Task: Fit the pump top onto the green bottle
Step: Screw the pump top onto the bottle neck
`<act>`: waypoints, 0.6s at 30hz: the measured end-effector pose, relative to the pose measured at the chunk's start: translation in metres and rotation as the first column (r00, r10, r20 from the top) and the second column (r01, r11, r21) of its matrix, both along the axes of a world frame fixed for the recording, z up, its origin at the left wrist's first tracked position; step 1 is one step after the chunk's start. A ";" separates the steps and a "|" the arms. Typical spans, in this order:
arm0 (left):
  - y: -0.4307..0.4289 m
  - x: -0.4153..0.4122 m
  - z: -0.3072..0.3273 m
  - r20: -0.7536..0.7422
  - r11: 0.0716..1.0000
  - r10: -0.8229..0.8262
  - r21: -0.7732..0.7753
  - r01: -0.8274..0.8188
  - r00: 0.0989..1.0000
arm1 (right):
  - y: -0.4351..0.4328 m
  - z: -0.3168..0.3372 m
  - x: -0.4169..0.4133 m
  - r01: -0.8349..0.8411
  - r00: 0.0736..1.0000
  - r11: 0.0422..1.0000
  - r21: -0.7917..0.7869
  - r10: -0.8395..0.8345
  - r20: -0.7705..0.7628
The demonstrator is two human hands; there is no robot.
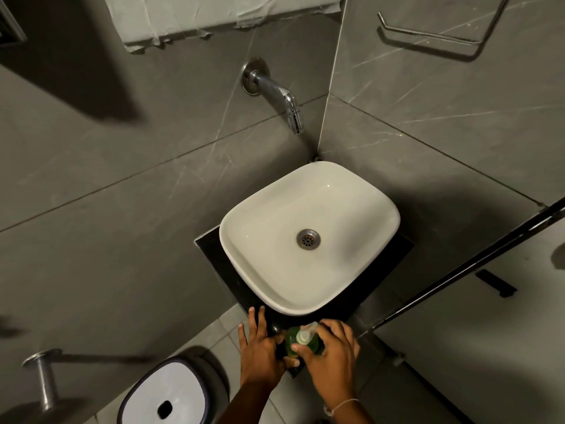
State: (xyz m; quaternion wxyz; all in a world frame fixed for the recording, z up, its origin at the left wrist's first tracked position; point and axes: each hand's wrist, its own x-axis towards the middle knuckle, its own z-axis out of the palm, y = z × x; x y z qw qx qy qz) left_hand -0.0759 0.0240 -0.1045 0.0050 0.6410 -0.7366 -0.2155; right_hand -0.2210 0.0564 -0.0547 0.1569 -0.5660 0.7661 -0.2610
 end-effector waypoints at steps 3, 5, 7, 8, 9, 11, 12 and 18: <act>0.000 0.002 0.000 -0.017 1.000 -0.003 -0.011 0.002 1.000 | -0.004 0.006 0.007 0.080 0.997 0.995 0.066 -0.080 -0.004; 0.000 0.002 -0.001 -0.017 1.000 -0.004 -0.018 0.004 1.000 | -0.004 0.004 0.008 0.073 0.996 0.995 0.066 -0.077 0.045; 0.000 0.002 -0.001 -0.016 1.000 -0.004 -0.012 0.004 1.000 | -0.001 0.000 0.004 0.012 0.995 0.998 0.056 -0.018 0.100; -0.001 0.001 -0.001 -0.014 1.000 -0.004 -0.010 0.004 1.000 | 0.000 -0.001 0.001 -0.019 0.994 0.999 0.043 0.015 0.111; -0.001 0.001 -0.001 -0.012 1.000 -0.004 -0.009 0.004 1.000 | 0.000 -0.003 -0.001 -0.031 0.994 0.999 0.031 0.028 0.106; -0.001 0.000 0.000 -0.014 1.000 -0.003 -0.007 0.003 1.000 | 0.000 -0.004 -0.003 0.003 0.996 1.000 0.021 -0.005 0.093; -0.001 0.000 0.000 -0.014 1.000 -0.001 -0.005 0.001 1.000 | -0.001 -0.003 -0.002 0.030 0.995 0.999 0.015 -0.031 0.092; 0.001 0.000 0.002 -0.023 1.000 0.007 0.000 -0.007 1.000 | -0.001 -0.009 0.005 0.100 0.990 0.995 -0.026 -0.096 0.106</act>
